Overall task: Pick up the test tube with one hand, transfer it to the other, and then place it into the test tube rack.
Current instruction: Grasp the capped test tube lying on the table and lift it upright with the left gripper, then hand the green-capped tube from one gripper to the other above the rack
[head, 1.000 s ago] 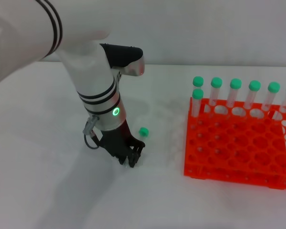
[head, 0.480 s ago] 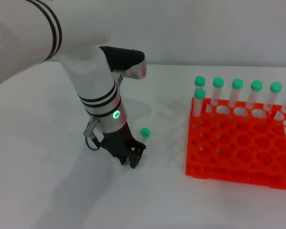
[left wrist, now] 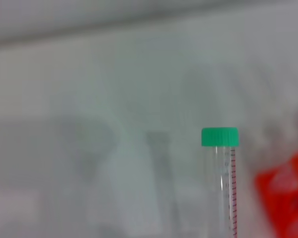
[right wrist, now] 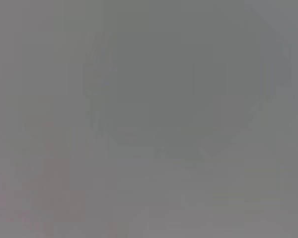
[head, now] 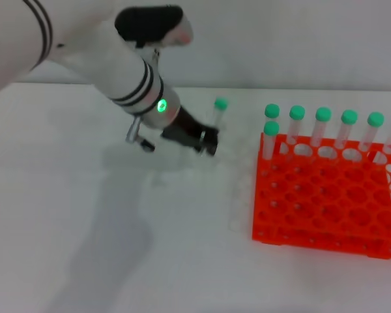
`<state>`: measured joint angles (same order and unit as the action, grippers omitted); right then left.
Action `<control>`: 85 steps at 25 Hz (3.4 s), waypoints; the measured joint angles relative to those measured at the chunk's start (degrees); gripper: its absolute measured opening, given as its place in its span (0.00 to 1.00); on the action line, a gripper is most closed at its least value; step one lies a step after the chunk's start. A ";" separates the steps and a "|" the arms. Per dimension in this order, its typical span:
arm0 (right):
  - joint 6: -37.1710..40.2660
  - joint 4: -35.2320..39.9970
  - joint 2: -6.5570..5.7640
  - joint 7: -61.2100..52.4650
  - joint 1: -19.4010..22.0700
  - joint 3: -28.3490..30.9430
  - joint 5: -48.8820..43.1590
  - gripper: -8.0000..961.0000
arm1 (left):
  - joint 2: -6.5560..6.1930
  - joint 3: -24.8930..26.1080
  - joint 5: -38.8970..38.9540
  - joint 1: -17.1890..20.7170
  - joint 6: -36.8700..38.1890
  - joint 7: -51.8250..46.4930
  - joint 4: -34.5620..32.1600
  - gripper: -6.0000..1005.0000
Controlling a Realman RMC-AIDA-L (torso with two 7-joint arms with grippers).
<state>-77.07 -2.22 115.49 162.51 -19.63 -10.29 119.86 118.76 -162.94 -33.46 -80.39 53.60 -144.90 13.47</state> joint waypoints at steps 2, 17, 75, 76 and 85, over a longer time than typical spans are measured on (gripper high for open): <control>0.10 0.03 0.00 0.00 -0.09 0.00 0.55 0.89 | 0.05 0.00 6.33 0.76 -1.05 4.71 1.46 0.19; 1.49 4.19 -0.56 -15.52 2.64 -3.01 3.44 0.89 | 0.38 -0.01 85.19 26.89 7.94 80.53 -8.77 0.20; -22.00 30.18 -1.59 -51.98 -8.63 -30.98 -29.52 0.69 | 1.92 0.80 69.23 36.89 3.13 122.66 -38.39 0.20; -21.97 30.21 -1.58 -51.85 -8.63 -31.08 -29.54 0.64 | 1.92 0.80 69.22 36.89 3.11 122.66 -38.39 0.20; -22.15 30.26 -1.58 -48.24 -8.01 -31.09 -29.27 0.38 | 1.92 0.79 69.01 36.88 2.46 122.70 -38.88 0.20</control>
<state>-99.23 28.04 113.91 114.26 -27.64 -41.38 90.59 120.67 -162.16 35.55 -43.51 56.06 -22.20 -25.41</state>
